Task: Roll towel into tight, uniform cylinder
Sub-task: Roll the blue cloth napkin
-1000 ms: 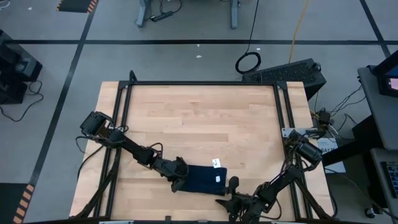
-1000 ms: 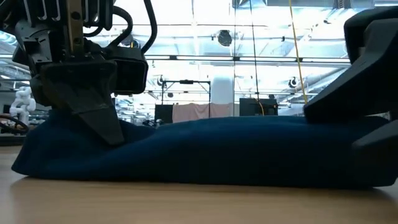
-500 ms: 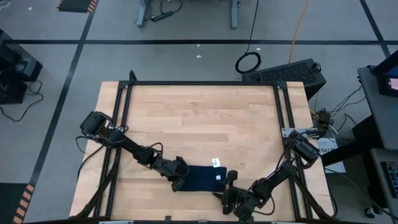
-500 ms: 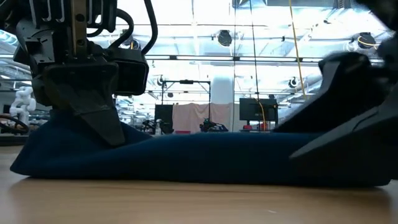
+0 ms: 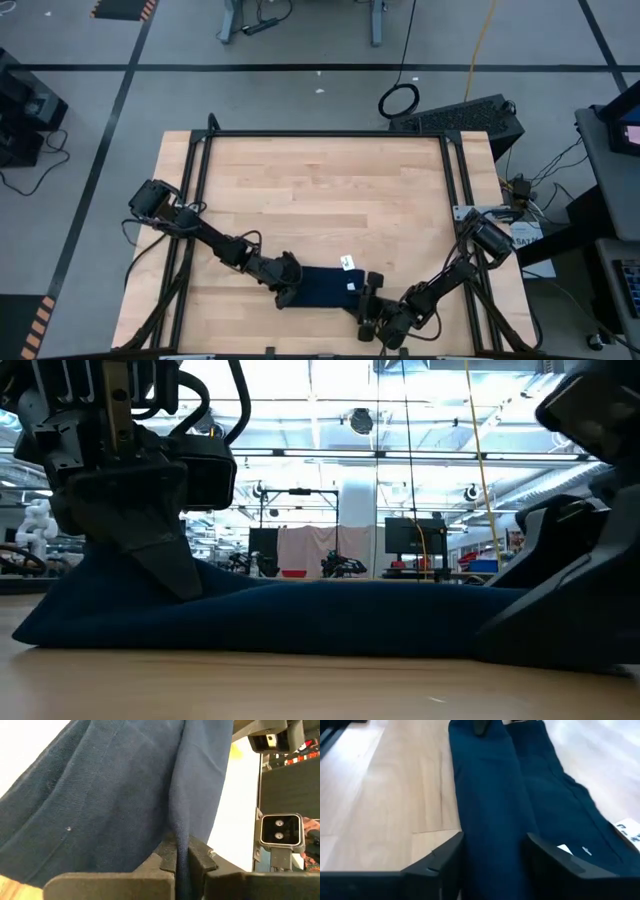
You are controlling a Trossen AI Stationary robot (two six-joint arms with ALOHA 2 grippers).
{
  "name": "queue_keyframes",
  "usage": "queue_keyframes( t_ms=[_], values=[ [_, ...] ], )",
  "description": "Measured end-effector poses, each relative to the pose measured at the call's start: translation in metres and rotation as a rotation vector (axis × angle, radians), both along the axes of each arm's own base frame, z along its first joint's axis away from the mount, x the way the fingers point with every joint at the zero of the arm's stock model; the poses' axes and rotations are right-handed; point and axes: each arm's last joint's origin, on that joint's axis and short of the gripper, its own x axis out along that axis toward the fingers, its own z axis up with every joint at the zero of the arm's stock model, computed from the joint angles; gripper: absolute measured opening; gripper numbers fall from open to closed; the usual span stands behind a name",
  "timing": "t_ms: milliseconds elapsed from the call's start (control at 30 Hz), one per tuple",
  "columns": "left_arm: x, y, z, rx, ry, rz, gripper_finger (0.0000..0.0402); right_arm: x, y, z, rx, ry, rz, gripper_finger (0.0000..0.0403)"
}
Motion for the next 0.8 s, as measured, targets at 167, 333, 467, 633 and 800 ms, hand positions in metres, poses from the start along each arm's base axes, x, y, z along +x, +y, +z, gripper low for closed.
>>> queue_keyframes(
  t_ms=[167, 333, 467, 633, 800],
  values=[
    [0.0, -0.001, 0.001, 0.004, -0.011, -0.026, 0.0056, 0.005, -0.004, -0.001, 0.049, 0.025, 0.004, 0.0162],
    [-0.004, 0.0, 0.011, -0.015, -0.019, -0.096, 0.0136, 0.005, -0.005, -0.002, 0.053, 0.029, 0.0, 0.012],
    [-0.008, 0.0, 0.038, -0.018, -0.094, -0.176, 0.0196, 0.006, -0.005, -0.002, 0.066, 0.03, 0.005, 0.008],
    [-0.026, -0.012, 0.065, 0.156, -0.222, -0.208, 0.0234, 0.006, -0.003, -0.002, 0.086, 0.021, 0.013, 0.0042],
    [-0.048, -0.039, 0.068, 0.377, -0.316, -0.167, 0.024, 0.007, -0.003, -0.002, 0.095, 0.022, 0.015, 0.0032]
  ],
)
